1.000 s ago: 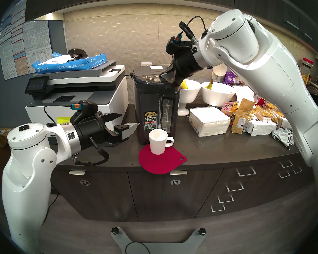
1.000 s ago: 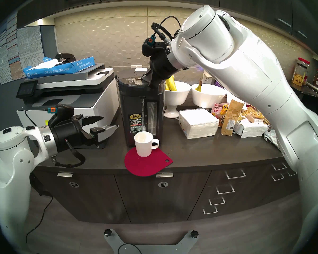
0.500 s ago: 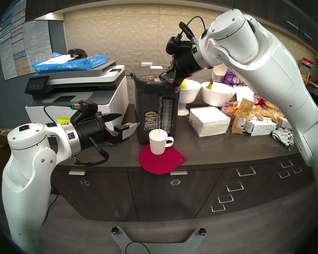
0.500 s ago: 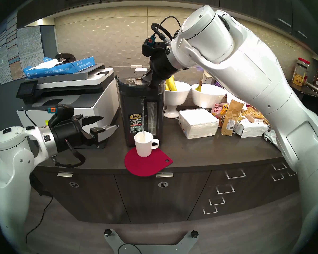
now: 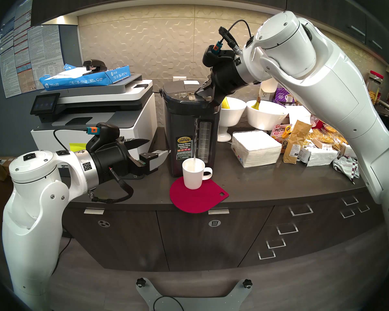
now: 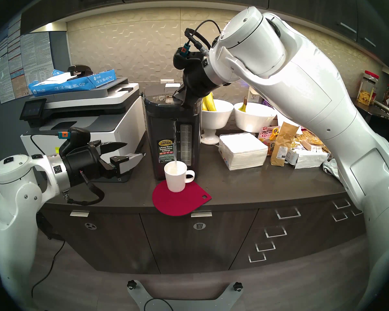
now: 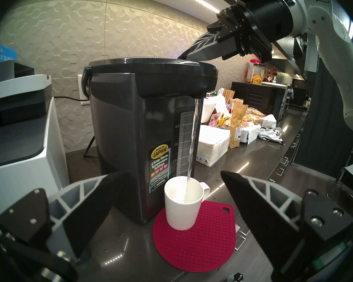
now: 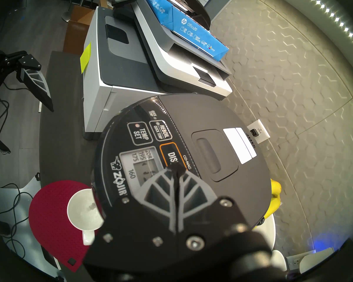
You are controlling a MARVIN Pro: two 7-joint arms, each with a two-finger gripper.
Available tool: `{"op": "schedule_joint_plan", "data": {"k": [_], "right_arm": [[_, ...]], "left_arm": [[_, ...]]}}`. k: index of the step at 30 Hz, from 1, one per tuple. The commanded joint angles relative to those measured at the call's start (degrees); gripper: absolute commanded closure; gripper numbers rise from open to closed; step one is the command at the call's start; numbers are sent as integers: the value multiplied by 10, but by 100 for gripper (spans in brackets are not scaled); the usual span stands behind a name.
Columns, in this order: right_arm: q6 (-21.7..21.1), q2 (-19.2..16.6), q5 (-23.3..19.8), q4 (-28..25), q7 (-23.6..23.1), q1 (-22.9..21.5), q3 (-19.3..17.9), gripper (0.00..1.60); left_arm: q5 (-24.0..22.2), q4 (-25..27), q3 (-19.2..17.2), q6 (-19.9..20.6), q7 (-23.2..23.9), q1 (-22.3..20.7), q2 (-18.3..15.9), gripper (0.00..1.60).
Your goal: Press the water dispenser button and fill the cup
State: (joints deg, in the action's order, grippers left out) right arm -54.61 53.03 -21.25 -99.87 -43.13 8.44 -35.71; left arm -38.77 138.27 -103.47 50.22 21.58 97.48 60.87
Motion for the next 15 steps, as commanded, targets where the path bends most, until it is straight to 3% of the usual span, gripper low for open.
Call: {"op": "schedule_joint_plan", "data": {"k": [1,15], "right_arm": [[-4,3,0,8,1,18,15,160],[-4,8,4,9,-1,22,14,160]], "left_arm": [[0,8,-1,-1,0,0,1,0],[0,8,-1,-1,0,0,1,0]]}}
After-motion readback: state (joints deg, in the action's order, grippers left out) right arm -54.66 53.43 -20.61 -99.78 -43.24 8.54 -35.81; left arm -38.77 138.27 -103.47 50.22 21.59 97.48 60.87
